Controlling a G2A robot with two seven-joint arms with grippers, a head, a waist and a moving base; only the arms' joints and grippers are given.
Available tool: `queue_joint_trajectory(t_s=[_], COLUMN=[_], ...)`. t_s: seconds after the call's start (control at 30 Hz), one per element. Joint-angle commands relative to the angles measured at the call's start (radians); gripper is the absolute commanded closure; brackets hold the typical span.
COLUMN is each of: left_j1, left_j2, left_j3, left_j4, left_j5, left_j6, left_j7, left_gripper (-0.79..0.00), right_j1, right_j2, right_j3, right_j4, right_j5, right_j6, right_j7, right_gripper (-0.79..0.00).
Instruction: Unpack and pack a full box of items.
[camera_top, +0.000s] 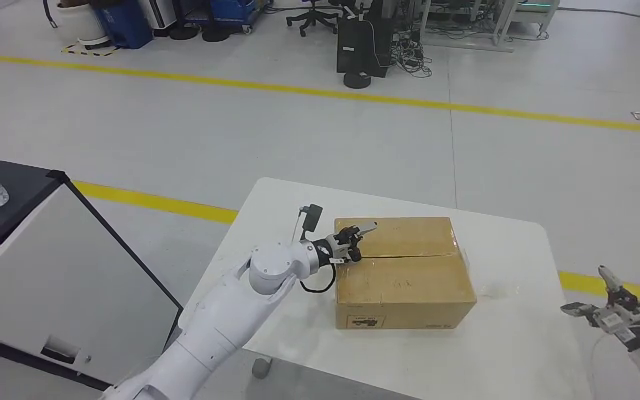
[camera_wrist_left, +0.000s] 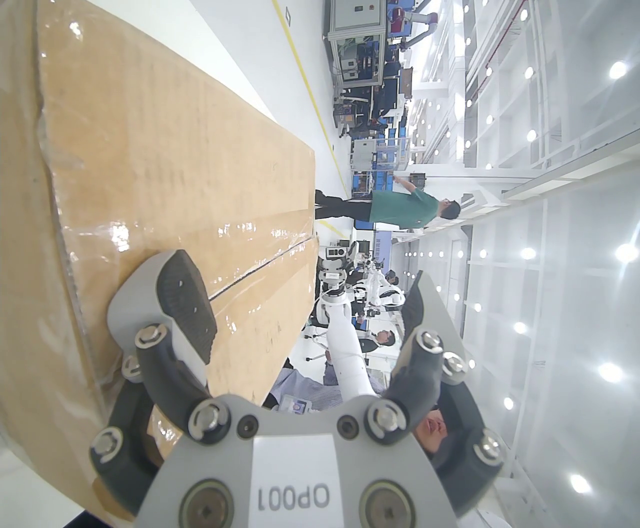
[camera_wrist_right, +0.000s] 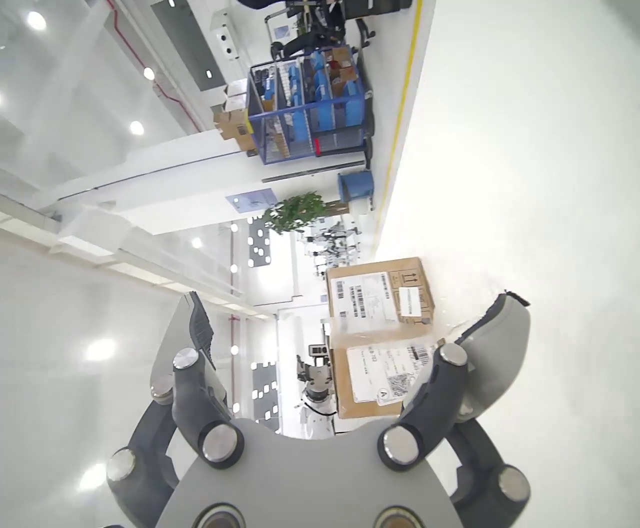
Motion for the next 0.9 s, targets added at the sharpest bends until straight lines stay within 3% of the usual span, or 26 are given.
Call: queue_joint_trajectory(t_s=[0.0, 0.2, 0.33, 0.4, 0.63, 0.87], left_j1=[0.000, 0.000, 0.000, 0.000, 0.000, 0.000], left_j2=[0.000, 0.000, 0.000, 0.000, 0.000, 0.000], left_j3=[0.000, 0.000, 0.000, 0.000, 0.000, 0.000], left_j4=[0.000, 0.000, 0.000, 0.000, 0.000, 0.000], left_j5=[0.000, 0.000, 0.000, 0.000, 0.000, 0.000], left_j6=[0.000, 0.000, 0.000, 0.000, 0.000, 0.000], left_j7=[0.000, 0.000, 0.000, 0.000, 0.000, 0.000], left_gripper=[-0.785, -0.785, -0.785, -0.785, -0.785, -0.785], right_j1=[0.028, 0.118, 0.177, 0.186, 0.141, 0.073], right_j2=[0.010, 0.008, -0.015, -0.026, -0.054, -0.076], right_j3=[-0.006, -0.070, -0.132, -0.157, -0.224, -0.262], right_j4=[0.007, 0.045, 0.090, 0.091, 0.013, -0.150], right_j5=[-0.066, -0.186, -0.159, -0.157, -0.161, -0.084], right_j6=[0.035, 0.020, 0.140, 0.143, 0.126, 0.242], right_j7=[0.001, -0.029, 0.051, 0.067, 0.110, 0.129], right_gripper=[-0.785, -0.785, -0.785, -0.785, -0.785, -0.785])
